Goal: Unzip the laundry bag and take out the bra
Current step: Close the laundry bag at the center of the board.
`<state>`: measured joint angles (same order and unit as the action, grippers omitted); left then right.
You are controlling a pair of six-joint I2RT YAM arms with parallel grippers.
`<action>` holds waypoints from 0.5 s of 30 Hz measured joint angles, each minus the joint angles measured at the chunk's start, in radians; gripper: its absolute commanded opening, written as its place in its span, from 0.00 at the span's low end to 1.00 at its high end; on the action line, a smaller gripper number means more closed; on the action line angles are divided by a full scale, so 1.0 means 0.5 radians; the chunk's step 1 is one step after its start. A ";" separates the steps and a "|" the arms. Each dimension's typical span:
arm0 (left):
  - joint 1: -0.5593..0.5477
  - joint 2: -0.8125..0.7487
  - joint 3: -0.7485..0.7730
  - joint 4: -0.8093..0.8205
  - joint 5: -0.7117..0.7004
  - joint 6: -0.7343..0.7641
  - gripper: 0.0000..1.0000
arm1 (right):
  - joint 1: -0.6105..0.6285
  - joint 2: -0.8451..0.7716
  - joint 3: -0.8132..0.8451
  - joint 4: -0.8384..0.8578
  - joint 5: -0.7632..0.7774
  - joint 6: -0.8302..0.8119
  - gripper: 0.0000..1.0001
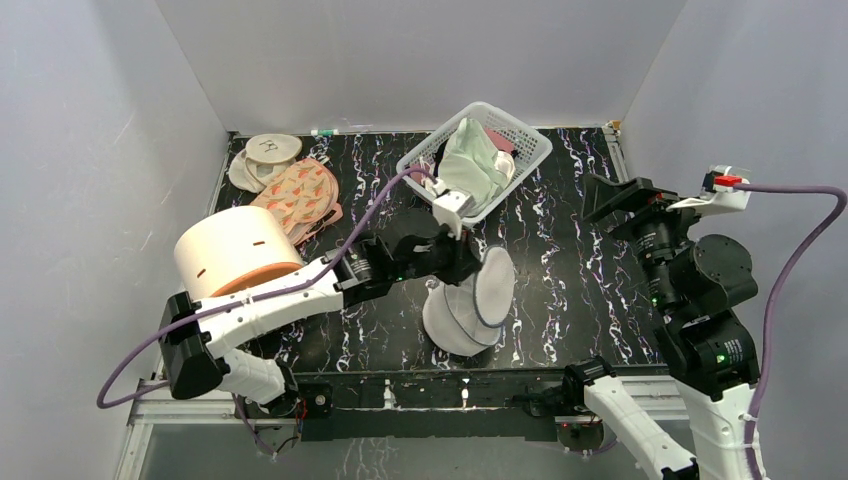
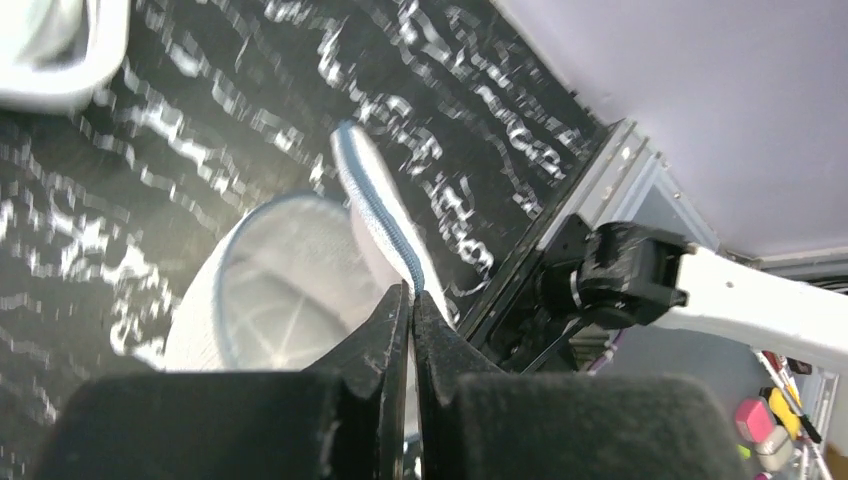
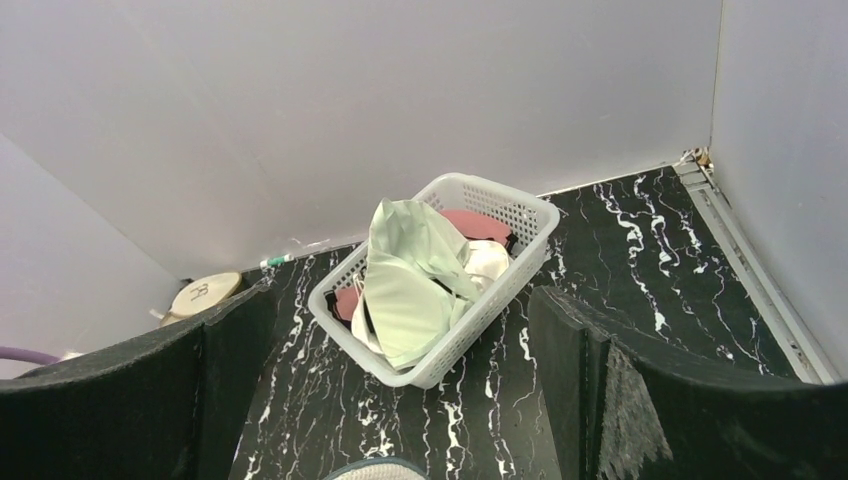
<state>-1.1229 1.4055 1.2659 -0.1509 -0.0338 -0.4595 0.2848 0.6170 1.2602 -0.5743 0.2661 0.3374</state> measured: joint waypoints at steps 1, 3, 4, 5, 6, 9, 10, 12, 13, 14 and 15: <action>0.047 -0.032 -0.080 0.034 0.042 -0.038 0.00 | 0.000 0.007 -0.001 0.001 -0.005 0.006 0.98; 0.155 -0.090 -0.269 0.076 0.129 -0.128 0.00 | 0.000 0.019 -0.003 0.002 -0.011 0.011 0.98; 0.200 -0.105 -0.339 0.081 0.160 -0.166 0.00 | 0.000 0.027 -0.006 0.003 -0.014 0.012 0.98; 0.262 -0.116 -0.426 0.077 0.201 -0.222 0.00 | 0.000 0.033 -0.013 0.005 -0.017 0.013 0.98; 0.277 -0.117 -0.444 0.076 0.209 -0.238 0.00 | 0.000 0.039 -0.021 0.003 -0.021 0.015 0.98; 0.356 -0.156 -0.606 0.130 0.256 -0.333 0.00 | 0.000 0.059 -0.030 0.002 -0.031 0.018 0.98; 0.385 -0.186 -0.676 0.142 0.255 -0.366 0.00 | 0.000 0.063 -0.030 0.002 -0.036 0.018 0.98; 0.436 -0.229 -0.777 0.134 0.255 -0.417 0.00 | 0.000 0.064 -0.030 0.002 -0.040 0.018 0.98; 0.464 -0.242 -0.823 0.134 0.254 -0.436 0.00 | 0.000 0.064 -0.030 0.002 -0.043 0.018 0.98; 0.489 -0.245 -0.858 0.127 0.249 -0.452 0.00 | 0.000 0.063 -0.030 0.002 -0.044 0.018 0.98; 0.507 -0.240 -0.880 0.122 0.244 -0.462 0.00 | 0.000 0.064 -0.030 0.002 -0.045 0.018 0.98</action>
<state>-0.8696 1.2854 0.8257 -0.0898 0.0883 -0.6907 0.2848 0.6491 1.2453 -0.5732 0.2436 0.3466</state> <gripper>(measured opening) 0.010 0.980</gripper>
